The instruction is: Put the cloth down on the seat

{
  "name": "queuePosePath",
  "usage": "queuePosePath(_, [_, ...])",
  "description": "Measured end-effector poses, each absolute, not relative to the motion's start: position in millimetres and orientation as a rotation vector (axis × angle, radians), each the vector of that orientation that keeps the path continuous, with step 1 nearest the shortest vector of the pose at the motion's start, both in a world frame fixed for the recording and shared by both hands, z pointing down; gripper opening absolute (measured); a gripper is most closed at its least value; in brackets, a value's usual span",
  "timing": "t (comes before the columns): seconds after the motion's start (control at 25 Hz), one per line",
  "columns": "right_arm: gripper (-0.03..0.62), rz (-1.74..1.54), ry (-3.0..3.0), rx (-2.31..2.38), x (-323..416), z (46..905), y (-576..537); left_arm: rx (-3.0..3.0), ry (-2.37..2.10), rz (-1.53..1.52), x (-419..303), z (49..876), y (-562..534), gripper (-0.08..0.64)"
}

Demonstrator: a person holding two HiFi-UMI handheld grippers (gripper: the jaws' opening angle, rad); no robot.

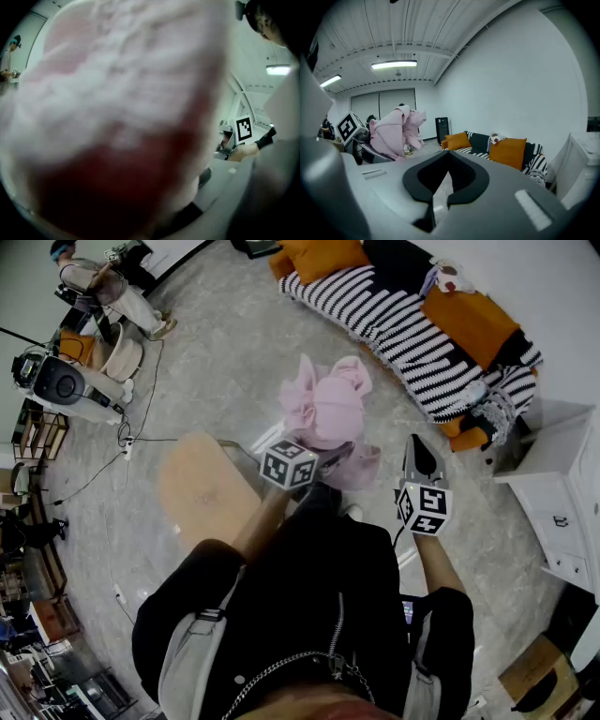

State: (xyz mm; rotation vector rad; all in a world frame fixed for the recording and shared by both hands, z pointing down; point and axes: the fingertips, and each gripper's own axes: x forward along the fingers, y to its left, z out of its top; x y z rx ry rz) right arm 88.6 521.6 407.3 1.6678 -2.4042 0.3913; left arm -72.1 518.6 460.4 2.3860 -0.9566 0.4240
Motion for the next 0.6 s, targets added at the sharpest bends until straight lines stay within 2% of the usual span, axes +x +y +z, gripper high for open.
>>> queuePosePath(0.6, [-0.002, 0.367, -2.444, 1.614, 74, 406, 555, 2.403, -0.936, 0.452, -86, 454, 537, 0.354])
